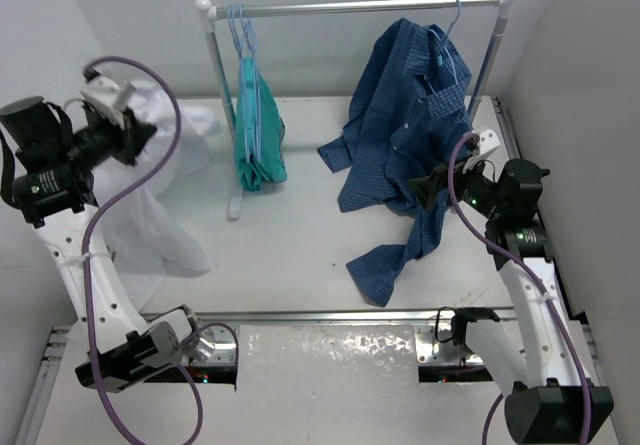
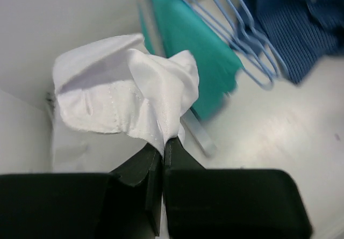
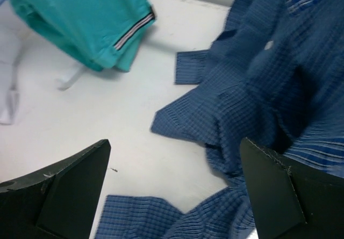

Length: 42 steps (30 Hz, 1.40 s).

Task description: Place the shirt on the hanger

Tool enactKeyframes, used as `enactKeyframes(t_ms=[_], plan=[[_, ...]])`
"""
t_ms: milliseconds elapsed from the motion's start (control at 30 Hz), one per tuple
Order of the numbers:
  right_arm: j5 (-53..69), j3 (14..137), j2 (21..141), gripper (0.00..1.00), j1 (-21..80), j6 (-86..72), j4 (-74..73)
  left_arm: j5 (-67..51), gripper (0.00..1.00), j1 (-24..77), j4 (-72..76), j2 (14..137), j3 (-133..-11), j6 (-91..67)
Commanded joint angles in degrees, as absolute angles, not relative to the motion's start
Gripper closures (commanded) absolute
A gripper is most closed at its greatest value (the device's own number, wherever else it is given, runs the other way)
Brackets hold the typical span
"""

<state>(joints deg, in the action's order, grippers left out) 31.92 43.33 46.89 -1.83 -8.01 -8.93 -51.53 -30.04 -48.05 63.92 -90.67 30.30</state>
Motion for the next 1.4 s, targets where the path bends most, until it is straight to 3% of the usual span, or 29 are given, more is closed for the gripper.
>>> enactKeyframes(t_ms=[0, 167, 267, 400, 500, 700, 767, 933, 967, 1067, 1100, 1167, 1267, 1367], plan=[[39.3, 46.1, 48.4, 0.01, -1.6, -11.5, -6.3, -57.1, 1.0, -30.3, -73.5, 61.8, -90.2, 55.9], [36.8, 47.7, 48.6, 0.01, 0.1, -7.5, -10.7, -52.7, 1.0, -28.6, -75.7, 55.6, -82.9, 57.9], [33.9, 48.9, 49.7, 0.01, 3.2, -4.5, -15.6, -56.4, 1.0, -26.1, -75.6, 52.2, -77.5, 65.0], [31.1, 49.9, 51.8, 0.01, 5.5, -5.3, -20.0, -61.5, 1.0, -22.9, -75.5, 48.3, -64.4, 73.2], [25.9, 48.3, 52.6, 0.01, 7.8, -7.2, -22.8, -58.5, 1.0, -21.7, -74.4, 45.9, -56.8, 77.1], [11.6, 43.7, 53.9, 0.07, 20.0, -10.4, -20.6, -48.1, 1.0, -17.8, -58.3, 42.4, -47.1, 69.5], [6.3, 42.6, 55.5, 0.11, 25.2, -14.0, -18.6, -41.2, 1.0, -13.3, -45.3, 38.7, -41.9, 59.4], [0.1, 41.3, 59.8, 0.16, 34.4, -18.8, -10.6, -31.7, 1.0, -0.4, -38.1, 39.0, -37.3, 52.8], [-1.2, 41.3, 60.5, 0.17, 37.1, -19.2, -9.6, -30.8, 1.0, 2.3, -38.3, 39.7, -37.0, 52.6], [-6.2, 43.1, 65.5, 0.36, 41.6, -22.1, -8.2, -26.2, 1.0, 11.5, -36.4, 42.0, -35.2, 50.2], [-5.4, 43.5, 66.9, 0.45, 42.3, -23.9, -6.3, -25.4, 1.0, 15.6, -36.0, 42.6, -34.8, 49.6], [-2.7, 43.9, 70.8, 0.52, 44.3, -25.9, -2.1, -25.5, 1.0, 18.6, -35.1, 42.8, -33.1, 48.6], [1.8, 45.3, 76.3, 0.47, 46.7, -29.3, 9.5, -26.6, 1.0, 22.6, -33.2, 42.1, -30.5, 47.8], [6.6, 49.6, 81.1, 0.31, 48.2, -32.7, 12.0, -25.5, 1.0, 25.9, -29.2, 42.4, -29.0, 47.0]])
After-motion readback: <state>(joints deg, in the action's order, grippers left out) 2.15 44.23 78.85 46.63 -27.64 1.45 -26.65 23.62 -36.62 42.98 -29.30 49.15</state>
